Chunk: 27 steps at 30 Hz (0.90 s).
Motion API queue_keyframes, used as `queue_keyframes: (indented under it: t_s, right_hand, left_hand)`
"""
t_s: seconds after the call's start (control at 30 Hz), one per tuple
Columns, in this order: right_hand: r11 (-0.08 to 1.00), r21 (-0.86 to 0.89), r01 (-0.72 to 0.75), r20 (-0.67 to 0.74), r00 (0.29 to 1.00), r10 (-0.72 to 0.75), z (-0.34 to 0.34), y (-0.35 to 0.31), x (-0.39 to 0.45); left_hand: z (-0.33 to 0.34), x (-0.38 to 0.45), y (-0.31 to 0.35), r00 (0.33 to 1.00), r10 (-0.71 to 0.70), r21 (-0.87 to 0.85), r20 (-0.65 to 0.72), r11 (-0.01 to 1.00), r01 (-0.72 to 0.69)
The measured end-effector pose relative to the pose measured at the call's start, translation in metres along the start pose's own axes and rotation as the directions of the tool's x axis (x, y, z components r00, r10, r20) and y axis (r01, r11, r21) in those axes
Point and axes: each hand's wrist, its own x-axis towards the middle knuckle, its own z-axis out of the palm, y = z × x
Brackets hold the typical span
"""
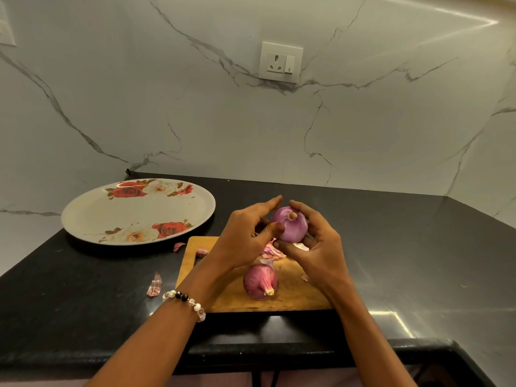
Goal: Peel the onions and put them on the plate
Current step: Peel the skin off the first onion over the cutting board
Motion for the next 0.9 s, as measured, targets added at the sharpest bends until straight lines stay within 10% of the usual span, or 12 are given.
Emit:
queue_keyframes:
  t_s: [0.9]
  right_hand:
    - [0.918, -0.354, 0.179, -0.027, 0.979, -0.201, 0.0042, 0.0067, -0.0005]
  left_hand:
    - [0.0056, -0.0038, -0.0023, 0.997, 0.071, 0.084, -0.037, 0.994, -0.067]
